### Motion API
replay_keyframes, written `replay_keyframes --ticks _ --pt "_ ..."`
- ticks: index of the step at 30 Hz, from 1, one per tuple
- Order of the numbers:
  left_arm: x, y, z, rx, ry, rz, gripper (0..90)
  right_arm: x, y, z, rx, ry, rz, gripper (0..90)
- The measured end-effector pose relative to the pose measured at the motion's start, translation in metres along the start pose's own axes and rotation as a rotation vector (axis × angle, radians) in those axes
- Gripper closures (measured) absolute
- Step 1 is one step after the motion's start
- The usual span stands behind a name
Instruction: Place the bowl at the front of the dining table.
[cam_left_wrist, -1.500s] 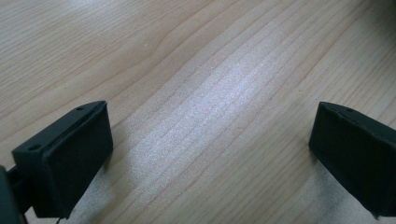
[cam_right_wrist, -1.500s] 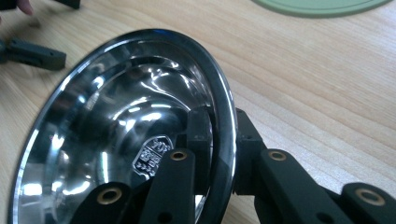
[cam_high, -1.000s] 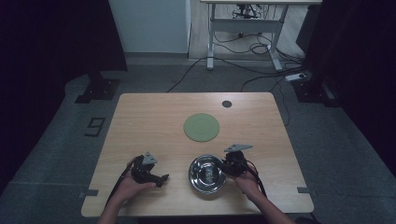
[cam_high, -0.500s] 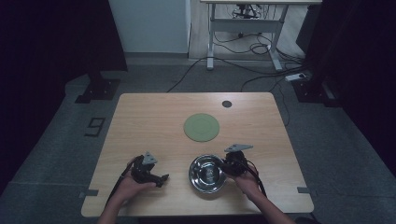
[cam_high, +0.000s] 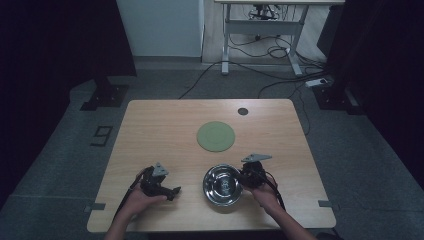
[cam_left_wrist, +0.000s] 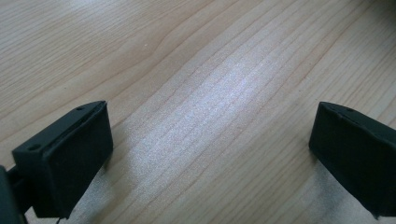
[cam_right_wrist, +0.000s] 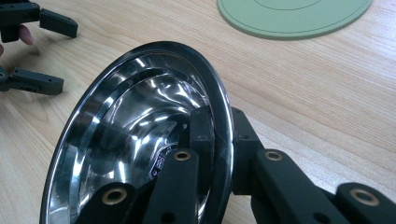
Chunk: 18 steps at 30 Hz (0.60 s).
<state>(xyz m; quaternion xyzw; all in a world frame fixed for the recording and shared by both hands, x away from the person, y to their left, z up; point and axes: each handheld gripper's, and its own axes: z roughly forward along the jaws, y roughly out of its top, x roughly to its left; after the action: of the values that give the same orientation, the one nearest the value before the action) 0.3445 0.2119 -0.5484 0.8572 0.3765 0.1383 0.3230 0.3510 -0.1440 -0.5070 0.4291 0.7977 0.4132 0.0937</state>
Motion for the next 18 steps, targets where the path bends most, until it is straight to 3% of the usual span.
replay_keyframes --ticks 18 --pt "-0.0001 0.0002 0.0001 0.002 -0.001 0.003 0.0 0.0044 0.0003 -0.0005 -0.001 -0.022 -0.034 83.5"
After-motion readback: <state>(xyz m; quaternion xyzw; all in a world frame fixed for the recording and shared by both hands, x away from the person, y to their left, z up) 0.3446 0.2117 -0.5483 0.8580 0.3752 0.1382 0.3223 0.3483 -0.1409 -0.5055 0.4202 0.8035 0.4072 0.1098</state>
